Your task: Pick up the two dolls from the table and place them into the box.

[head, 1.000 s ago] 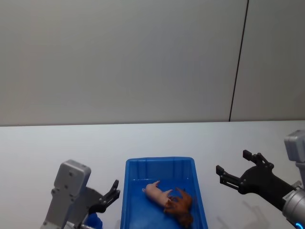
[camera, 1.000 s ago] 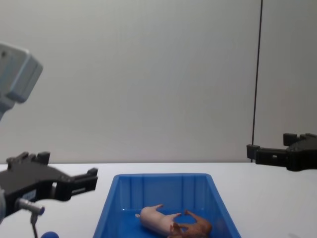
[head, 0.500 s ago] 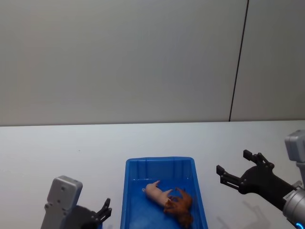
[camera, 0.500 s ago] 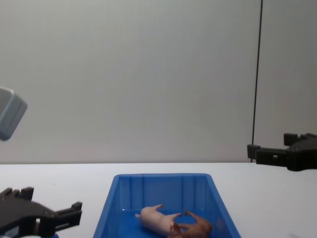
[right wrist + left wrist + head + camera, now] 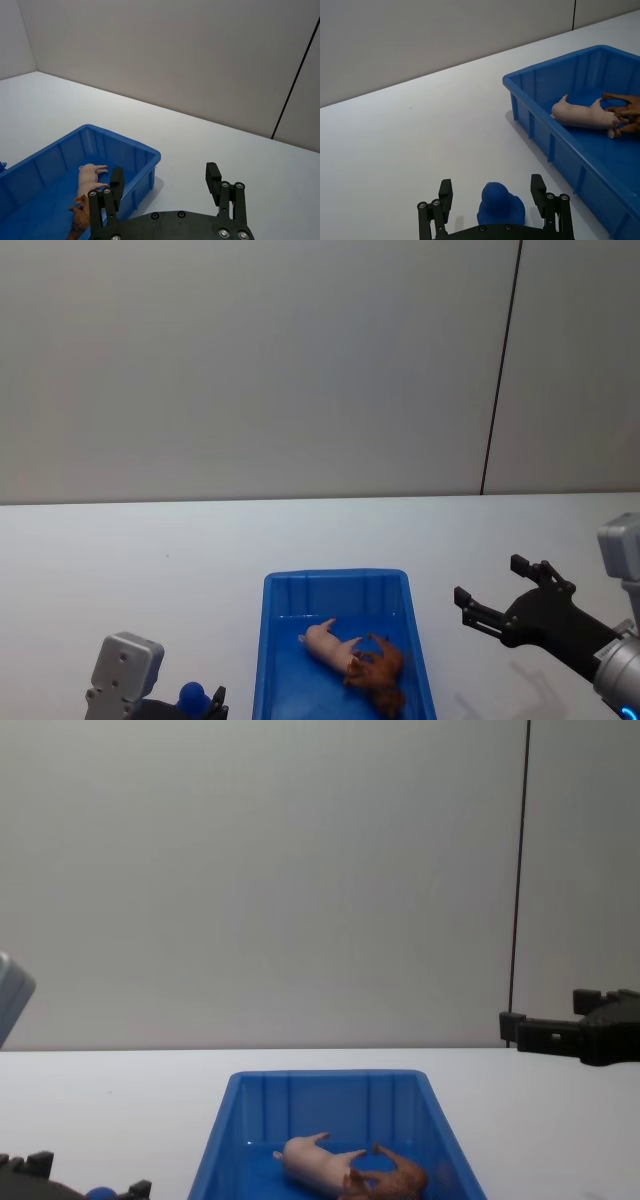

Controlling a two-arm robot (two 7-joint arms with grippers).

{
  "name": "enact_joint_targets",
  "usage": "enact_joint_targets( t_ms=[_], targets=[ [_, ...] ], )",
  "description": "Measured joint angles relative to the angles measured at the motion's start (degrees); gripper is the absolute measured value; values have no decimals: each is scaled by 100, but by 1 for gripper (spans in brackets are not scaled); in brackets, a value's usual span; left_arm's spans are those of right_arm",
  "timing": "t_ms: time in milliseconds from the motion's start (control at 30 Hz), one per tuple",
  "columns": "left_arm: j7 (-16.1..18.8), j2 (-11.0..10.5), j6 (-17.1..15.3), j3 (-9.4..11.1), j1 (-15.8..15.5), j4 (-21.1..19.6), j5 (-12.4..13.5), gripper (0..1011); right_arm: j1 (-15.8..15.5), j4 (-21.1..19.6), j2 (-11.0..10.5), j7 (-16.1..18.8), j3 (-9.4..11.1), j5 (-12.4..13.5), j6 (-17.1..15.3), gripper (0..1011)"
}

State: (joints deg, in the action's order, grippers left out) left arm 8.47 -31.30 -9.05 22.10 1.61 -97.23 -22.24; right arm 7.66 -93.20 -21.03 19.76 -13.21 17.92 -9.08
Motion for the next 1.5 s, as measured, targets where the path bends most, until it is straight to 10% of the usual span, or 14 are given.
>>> enact_joint_targets(
  t_ms=[567,1100,1500],
  targets=[
    [-357,149,-9,-18,-51,295,-132,997,0,0,0,0,-1,0,0,1001],
    [-462,269,-251,-62,-131,445,-215,533,1,0,0,0,-1,0,0,1001],
    [-463,288,-367,-144,-240,276,-82,443,1,0,0,0,-1,0,0,1001]
  ],
)
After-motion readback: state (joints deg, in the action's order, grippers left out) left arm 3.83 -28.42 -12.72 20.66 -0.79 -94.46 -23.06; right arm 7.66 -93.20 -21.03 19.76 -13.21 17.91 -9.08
